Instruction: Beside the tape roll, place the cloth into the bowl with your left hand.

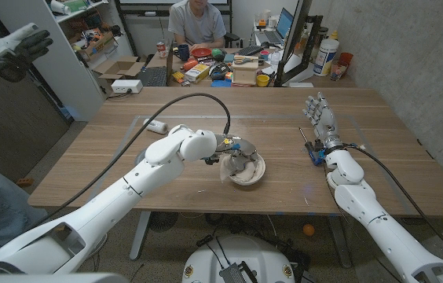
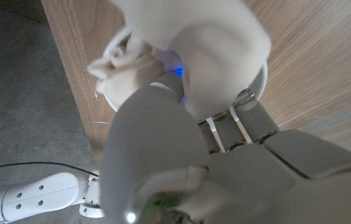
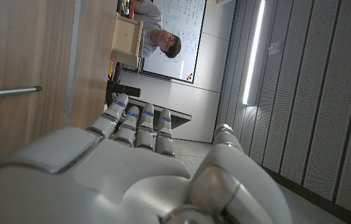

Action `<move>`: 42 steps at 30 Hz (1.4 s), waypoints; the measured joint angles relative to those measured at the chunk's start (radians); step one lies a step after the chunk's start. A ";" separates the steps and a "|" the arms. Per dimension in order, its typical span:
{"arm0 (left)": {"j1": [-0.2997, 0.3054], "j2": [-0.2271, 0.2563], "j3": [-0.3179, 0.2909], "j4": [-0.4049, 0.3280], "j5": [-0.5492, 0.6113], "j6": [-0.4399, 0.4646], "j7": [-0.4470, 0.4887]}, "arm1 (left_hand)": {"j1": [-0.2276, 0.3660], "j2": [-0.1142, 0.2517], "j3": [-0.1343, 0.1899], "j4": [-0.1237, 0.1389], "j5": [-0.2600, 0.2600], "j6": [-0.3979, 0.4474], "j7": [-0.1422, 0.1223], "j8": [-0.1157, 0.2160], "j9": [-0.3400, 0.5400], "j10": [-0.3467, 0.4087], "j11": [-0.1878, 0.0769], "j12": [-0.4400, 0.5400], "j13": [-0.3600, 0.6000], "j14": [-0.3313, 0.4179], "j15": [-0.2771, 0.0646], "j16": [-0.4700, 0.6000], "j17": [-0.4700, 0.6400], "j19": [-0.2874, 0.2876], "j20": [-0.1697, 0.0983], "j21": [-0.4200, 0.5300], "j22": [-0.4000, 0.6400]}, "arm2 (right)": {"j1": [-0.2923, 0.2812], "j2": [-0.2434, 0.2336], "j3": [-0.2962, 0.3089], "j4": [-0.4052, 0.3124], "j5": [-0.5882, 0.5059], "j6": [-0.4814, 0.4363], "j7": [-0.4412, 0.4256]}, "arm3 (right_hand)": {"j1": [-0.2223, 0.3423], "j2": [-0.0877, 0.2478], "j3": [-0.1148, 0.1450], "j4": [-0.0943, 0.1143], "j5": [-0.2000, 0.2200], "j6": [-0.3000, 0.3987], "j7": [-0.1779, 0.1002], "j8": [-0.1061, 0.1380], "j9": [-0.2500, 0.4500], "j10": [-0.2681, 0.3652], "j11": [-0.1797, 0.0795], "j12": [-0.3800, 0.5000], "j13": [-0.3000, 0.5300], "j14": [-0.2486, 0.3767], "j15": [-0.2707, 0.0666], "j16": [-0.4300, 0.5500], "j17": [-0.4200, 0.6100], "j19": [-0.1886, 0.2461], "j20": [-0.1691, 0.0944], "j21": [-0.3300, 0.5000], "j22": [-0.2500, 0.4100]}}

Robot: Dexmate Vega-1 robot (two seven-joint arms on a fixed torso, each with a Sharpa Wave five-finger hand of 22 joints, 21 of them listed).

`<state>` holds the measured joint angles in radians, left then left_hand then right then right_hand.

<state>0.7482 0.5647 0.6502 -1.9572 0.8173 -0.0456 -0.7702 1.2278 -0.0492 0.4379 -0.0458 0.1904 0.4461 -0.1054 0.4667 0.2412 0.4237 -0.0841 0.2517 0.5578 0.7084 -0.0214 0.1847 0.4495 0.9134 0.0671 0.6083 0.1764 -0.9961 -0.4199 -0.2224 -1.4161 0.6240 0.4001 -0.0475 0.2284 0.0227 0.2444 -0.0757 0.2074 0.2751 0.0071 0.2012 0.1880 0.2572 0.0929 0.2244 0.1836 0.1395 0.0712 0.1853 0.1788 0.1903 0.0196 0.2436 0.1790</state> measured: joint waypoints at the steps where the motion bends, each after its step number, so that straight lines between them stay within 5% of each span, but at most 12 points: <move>1: -0.003 0.001 0.001 -0.002 0.013 0.000 -0.035 | -0.022 -0.013 -0.011 0.008 -0.008 -0.051 -0.006 -0.024 0.000 -0.028 0.008 -0.017 -0.007 -0.022 0.009 0.000 -0.006 -0.008 0.009 -0.007 -0.001 | 0.000 0.001 0.000 0.002 0.000 0.000 0.001 | 0.000 0.000 0.000 0.000 0.000 0.000 0.000 0.000 0.000 0.000 0.000 0.000 0.000 0.000 0.000 0.000 0.000 0.000 0.000 0.000 0.000; 7: -0.014 0.000 0.002 -0.013 0.015 0.005 -0.082 | -0.088 -0.040 -0.039 0.034 -0.011 -0.124 -0.011 -0.064 -0.001 -0.064 0.020 -0.034 -0.014 -0.047 0.018 0.004 -0.019 -0.017 0.021 -0.017 -0.007 | 0.000 0.003 -0.002 0.004 0.001 0.001 0.004 | -0.004 0.004 0.000 0.000 0.000 0.000 0.000 0.000 0.000 0.000 0.000 0.000 0.000 0.000 0.000 0.000 0.000 0.000 0.000 -0.008 0.000; 42: -0.109 0.019 -0.028 -0.101 -0.135 0.107 -0.251 | -0.126 -0.020 -0.051 0.046 -0.011 -0.084 0.014 -0.046 -0.007 -0.075 0.041 -0.037 -0.025 -0.067 0.045 0.013 -0.035 -0.016 0.044 -0.043 0.000 | -0.006 0.004 -0.001 0.006 0.008 0.006 0.012 | -0.007 0.007 -0.004 -0.004 0.000 0.000 0.000 0.000 0.000 0.000 0.000 0.000 0.000 0.011 0.000 0.000 0.000 0.011 0.011 -0.008 0.005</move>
<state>0.6393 0.5837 0.6225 -2.0586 0.6820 0.0614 -1.0215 1.1017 -0.0695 0.3869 -0.0002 0.1791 0.3625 -0.0912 0.4210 0.2343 0.3490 -0.0431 0.2145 0.5327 0.6415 0.0232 0.1976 0.4147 0.8976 0.1108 0.5649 0.1767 -1.0023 -0.4155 -0.2236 -1.4101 0.6320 0.4061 -0.0357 0.2217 0.0293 0.2402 -0.0799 0.2074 0.2751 0.0071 0.2012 0.1880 0.2576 0.0926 0.2244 0.1836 0.1505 0.0713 0.1853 0.1789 0.2011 0.0304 0.2359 0.1841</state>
